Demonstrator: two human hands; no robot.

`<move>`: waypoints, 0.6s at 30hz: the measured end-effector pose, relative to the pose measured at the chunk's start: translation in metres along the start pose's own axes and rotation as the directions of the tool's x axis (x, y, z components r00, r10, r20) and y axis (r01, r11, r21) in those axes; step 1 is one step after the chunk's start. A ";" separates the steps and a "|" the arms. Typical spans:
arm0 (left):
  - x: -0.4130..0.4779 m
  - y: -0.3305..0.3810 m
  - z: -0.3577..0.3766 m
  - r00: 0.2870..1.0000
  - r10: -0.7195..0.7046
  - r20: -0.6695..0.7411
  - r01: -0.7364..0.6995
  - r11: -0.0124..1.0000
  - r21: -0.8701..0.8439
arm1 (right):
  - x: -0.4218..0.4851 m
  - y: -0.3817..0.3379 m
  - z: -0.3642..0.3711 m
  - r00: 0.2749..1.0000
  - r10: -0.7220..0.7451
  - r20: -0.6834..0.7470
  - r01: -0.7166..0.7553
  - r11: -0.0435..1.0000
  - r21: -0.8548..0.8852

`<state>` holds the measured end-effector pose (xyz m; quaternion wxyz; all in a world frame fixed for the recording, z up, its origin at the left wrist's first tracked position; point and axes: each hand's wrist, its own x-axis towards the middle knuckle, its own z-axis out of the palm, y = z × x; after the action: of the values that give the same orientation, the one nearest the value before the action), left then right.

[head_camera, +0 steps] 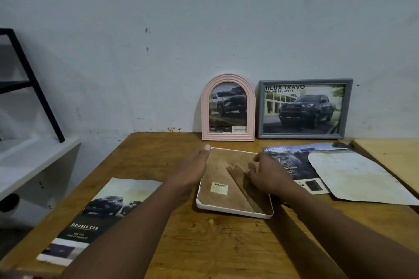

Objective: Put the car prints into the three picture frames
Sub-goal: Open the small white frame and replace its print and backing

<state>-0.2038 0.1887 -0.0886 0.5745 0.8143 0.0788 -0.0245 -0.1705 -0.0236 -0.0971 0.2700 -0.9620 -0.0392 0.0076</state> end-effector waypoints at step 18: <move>0.030 -0.039 0.024 0.973 0.230 -0.006 -0.176 0.760 0.626 | 0.027 0.002 0.029 0.980 -0.191 -0.057 0.169 0.947 -0.272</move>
<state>-0.1789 0.1814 -0.1370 0.2699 0.9618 0.0012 0.0466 -0.1449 -0.0081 -0.1222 0.1394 -0.9814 -0.1161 -0.0623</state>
